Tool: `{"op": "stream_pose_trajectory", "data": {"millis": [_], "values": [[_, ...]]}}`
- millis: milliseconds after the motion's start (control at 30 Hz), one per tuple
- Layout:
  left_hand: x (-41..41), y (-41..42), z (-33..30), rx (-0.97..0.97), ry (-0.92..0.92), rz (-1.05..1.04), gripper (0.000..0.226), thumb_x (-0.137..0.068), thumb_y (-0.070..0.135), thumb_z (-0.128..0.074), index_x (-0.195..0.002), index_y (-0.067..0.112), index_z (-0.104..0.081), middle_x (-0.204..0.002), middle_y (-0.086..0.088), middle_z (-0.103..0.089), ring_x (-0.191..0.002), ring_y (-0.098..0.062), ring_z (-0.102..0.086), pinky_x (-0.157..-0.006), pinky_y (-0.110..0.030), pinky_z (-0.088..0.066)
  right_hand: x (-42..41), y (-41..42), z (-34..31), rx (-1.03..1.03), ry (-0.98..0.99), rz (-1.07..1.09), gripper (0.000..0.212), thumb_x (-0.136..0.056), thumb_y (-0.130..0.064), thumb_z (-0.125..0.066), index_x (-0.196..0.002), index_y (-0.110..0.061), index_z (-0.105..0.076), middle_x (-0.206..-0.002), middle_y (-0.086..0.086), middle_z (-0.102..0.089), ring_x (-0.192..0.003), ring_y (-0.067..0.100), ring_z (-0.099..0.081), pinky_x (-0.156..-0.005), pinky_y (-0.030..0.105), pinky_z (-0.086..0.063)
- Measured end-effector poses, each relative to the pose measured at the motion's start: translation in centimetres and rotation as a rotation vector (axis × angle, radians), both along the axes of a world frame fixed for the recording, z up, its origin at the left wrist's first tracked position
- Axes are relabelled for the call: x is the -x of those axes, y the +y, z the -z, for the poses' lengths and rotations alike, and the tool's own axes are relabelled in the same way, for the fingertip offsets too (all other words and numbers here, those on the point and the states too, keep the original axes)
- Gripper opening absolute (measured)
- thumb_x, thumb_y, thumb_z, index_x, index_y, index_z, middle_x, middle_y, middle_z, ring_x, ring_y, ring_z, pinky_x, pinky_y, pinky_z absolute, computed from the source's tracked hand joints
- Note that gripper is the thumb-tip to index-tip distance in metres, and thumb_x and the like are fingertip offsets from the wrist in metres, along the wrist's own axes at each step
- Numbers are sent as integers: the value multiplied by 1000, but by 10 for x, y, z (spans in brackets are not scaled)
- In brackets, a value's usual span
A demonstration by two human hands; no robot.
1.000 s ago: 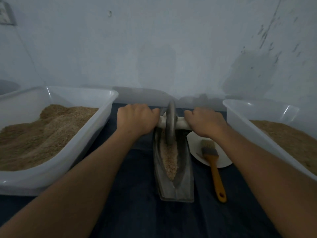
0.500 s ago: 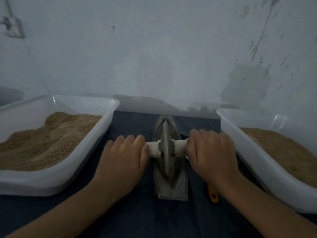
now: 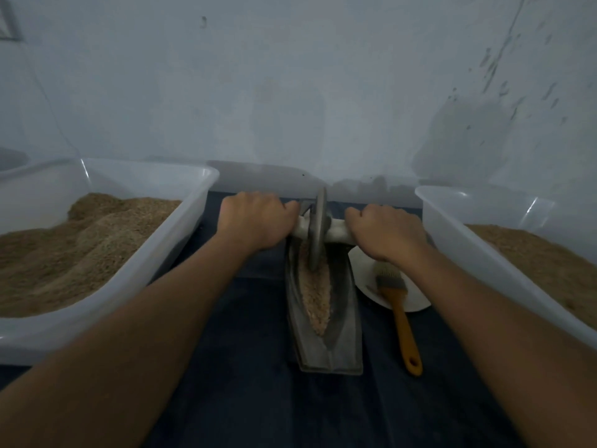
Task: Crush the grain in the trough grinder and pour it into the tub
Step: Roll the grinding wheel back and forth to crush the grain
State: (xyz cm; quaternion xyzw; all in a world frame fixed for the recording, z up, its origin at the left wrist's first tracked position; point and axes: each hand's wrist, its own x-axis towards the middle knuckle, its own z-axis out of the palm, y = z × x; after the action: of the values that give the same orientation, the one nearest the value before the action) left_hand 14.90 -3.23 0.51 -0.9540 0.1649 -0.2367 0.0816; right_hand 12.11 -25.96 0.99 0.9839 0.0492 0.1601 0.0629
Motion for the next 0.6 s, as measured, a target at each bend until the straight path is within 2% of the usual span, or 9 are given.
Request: {"op": "stream_pose_trajectory", "data": {"millis": [100,167,267,300,367,467,533,600], "values": [[20,3,7,-73,-103,61,15,-97,21,-25,-87,18,-36,-69,-1,-33,-64,-23,-41,-52,-30,-27,15,0,9,6,-106,-18,15,-99,-21,-35,-85,-17,-38,-75,3,-43,-61,18,-36,-50,32,-22],[43,3,9,-60,-132,98,16,-96,19,-27,-80,19,-30,-68,1,-29,-63,-22,-41,-54,-31,-29,34,1,16,-8,-164,-26,23,-99,-26,-28,-79,-18,-35,-70,-1,-41,-59,16,-34,-51,30,-22],[83,12,18,40,-182,118,29,-97,29,-13,-79,25,-36,-68,6,-34,-59,-17,-40,-56,-32,-27,68,5,21,-85,-267,-77,42,-95,-37,-11,-67,-26,-40,-58,-8,-43,-51,12,-40,-50,33,-34],[96,17,23,110,-184,128,34,-99,33,-11,-79,27,-38,-69,9,-38,-59,-14,-39,-57,-32,-28,81,6,22,-119,-325,-112,43,-97,-38,-12,-66,-27,-40,-55,-9,-41,-48,11,-39,-49,33,-35],[120,26,32,281,-159,161,36,-105,39,-19,-81,31,-44,-71,12,-46,-60,-11,-42,-60,-35,-36,103,9,23,-142,-428,-175,42,-102,-36,-19,-71,-28,-46,-57,-11,-41,-49,11,-39,-50,35,-34],[132,33,39,347,-176,182,34,-107,42,-26,-88,33,-53,-79,15,-55,-68,-10,-52,-68,-33,-44,112,10,24,-86,-510,-190,41,-104,-34,-25,-83,-26,-59,-67,-9,-52,-58,14,-44,-56,36,-35],[127,31,39,381,-185,192,37,-106,42,-27,-90,31,-58,-80,14,-59,-68,-11,-55,-67,-33,-45,108,11,23,-88,-500,-185,42,-103,-34,-26,-80,-26,-60,-65,-9,-53,-56,15,-45,-55,35,-35],[108,24,34,350,-171,165,40,-103,41,-22,-85,30,-56,-77,13,-58,-64,-13,-52,-64,-33,-40,95,12,23,-116,-458,-146,45,-101,-35,-22,-68,-27,-51,-57,-11,-45,-49,13,-40,-49,32,-26]]}}
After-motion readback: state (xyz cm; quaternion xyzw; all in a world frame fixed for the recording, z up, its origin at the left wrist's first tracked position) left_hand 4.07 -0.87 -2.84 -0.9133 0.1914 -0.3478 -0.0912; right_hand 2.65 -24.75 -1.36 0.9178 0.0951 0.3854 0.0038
